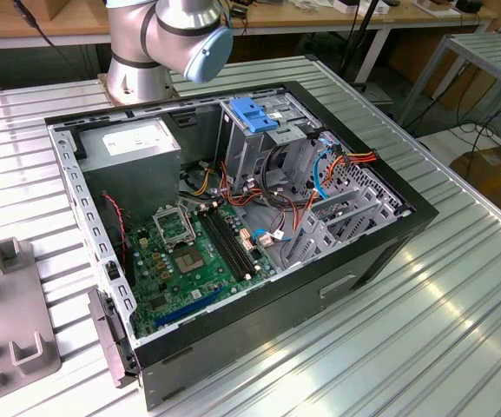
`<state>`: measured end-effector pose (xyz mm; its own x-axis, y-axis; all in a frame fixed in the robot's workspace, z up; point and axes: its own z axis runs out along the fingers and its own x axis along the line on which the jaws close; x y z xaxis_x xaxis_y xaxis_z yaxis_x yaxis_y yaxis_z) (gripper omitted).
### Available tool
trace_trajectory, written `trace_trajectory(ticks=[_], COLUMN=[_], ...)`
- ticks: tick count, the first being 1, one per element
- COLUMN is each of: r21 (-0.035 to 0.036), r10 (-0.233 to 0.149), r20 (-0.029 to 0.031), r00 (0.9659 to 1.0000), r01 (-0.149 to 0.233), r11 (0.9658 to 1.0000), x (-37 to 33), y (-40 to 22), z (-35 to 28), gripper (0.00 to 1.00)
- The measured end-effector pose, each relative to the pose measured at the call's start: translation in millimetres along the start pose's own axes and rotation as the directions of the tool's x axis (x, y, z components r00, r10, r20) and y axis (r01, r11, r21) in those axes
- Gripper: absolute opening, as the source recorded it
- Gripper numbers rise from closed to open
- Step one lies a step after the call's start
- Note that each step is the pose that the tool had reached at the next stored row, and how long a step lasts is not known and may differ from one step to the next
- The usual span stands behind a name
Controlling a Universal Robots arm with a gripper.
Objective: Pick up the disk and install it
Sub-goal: 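Pick up the disk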
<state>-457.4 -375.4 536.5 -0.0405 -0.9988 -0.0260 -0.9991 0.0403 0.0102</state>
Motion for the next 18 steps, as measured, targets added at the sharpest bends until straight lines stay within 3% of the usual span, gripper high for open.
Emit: trace_trajectory(ticks=[4,18], r21=[0.0,0.0001], r10=[0.0,0.0], r20=[0.0,0.0], r00=[1.0,1.0], r01=[0.0,0.0], r11=[1.0,1.0], x=[-0.5,-1.5], y=[-12.2,-36.1], z=[-0.1,-0.3], gripper=[0.37,0.37])
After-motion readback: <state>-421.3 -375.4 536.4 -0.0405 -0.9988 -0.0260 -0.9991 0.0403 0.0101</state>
